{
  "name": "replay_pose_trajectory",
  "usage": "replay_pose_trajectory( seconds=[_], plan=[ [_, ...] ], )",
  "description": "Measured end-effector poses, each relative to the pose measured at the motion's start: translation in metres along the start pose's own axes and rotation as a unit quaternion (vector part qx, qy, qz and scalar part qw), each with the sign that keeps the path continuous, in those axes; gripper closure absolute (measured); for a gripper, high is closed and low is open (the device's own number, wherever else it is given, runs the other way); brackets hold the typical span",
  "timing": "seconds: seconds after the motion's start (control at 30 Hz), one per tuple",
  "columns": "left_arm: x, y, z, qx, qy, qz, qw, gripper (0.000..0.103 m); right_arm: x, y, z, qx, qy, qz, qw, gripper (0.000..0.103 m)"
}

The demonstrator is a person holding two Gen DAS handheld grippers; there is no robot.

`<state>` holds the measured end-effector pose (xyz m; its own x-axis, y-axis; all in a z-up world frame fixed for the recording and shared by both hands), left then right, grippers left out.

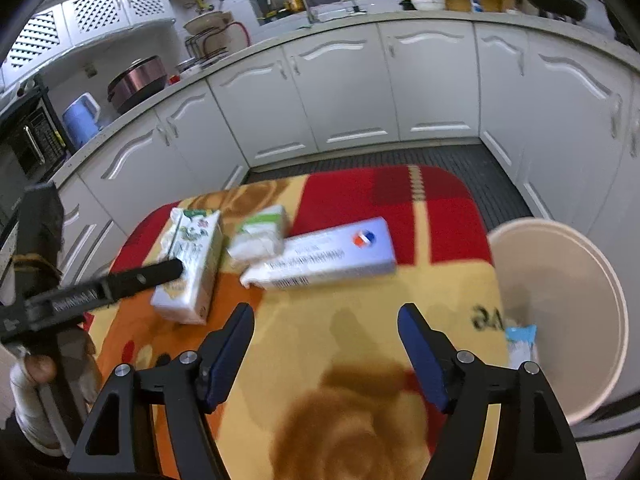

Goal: Collect trash
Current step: 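Grasp the milk carton with the left tool while the right tool grasps the white-green bag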

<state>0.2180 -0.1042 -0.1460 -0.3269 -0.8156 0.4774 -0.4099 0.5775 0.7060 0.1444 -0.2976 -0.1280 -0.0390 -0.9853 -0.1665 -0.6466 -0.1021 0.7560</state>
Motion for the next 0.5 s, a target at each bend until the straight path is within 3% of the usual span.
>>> replay_pose_trajectory(
  seconds=[0.2,0.3,0.5],
  plan=[
    [-0.009,-0.019,-0.007,-0.014,0.011,0.016,0.9997,0.031,-0.009,-0.026,-0.025,-0.009,-0.001,-0.007,1.000,0.031],
    [-0.014,-0.024,-0.007,-0.023,0.013,0.019,0.9995,0.047,-0.015,-0.032,-0.032,-0.011,0.000,-0.013,1.000,0.031],
    [-0.021,-0.012,-0.006,-0.010,0.013,0.023,0.9996,0.047,-0.035,-0.052,-0.042,-0.021,0.023,-0.022,0.999,0.031]
  ],
)
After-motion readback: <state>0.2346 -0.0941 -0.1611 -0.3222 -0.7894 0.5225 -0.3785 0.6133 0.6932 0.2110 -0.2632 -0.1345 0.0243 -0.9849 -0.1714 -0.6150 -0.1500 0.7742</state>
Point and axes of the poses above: each gripper's, at about its wrist camera, not at the fingertips, and y roughly against the way its jaws point, x to its right, z to its underside, the point moved 5 cm from there along -y, roughly the way its jaws point, and after that the axes turned 8 degrees about z, right-handed, at the moved point
